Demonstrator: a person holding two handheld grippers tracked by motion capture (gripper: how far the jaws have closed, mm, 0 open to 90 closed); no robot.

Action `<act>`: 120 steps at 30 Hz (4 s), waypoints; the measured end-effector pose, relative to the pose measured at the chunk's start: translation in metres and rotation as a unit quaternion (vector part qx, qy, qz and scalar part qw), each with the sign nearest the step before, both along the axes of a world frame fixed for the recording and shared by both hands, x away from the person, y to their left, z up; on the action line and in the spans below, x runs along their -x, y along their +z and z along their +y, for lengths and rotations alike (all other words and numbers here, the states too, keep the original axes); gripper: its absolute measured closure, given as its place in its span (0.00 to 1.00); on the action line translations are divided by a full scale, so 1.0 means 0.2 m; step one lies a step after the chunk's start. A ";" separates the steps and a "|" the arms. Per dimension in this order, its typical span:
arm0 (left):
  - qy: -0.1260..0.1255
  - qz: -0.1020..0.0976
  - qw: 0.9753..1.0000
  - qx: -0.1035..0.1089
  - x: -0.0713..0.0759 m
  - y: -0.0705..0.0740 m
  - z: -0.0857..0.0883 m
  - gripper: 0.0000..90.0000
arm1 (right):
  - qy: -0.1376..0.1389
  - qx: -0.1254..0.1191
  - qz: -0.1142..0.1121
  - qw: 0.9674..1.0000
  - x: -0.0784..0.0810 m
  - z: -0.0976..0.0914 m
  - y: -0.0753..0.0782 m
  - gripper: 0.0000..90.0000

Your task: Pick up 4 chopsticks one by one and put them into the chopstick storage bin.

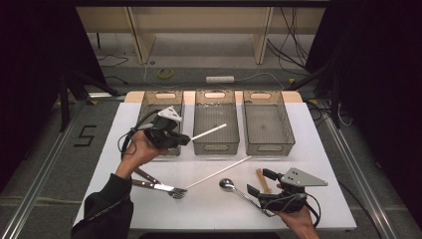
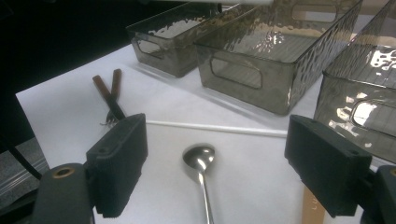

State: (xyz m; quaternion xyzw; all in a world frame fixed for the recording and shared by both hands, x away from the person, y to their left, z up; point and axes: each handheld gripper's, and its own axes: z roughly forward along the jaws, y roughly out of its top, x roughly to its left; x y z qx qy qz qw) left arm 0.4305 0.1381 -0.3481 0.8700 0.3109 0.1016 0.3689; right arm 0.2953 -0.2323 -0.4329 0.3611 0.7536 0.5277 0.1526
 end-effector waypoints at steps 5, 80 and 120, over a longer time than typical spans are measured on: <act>0.048 -0.004 0.999 0.009 -0.06 -0.02 0.14 0.94 | 0.000 0.001 0.001 1.000 0.00 0.00 0.00 0.25; 0.225 0.015 0.974 -0.012 -0.52 -0.34 0.42 0.94 | 0.001 -0.002 0.005 1.000 -0.01 0.00 -0.01 0.25; 0.145 0.024 0.989 0.029 -0.15 -0.18 0.24 0.35 | 0.002 0.001 0.004 1.000 0.00 0.00 0.00 0.25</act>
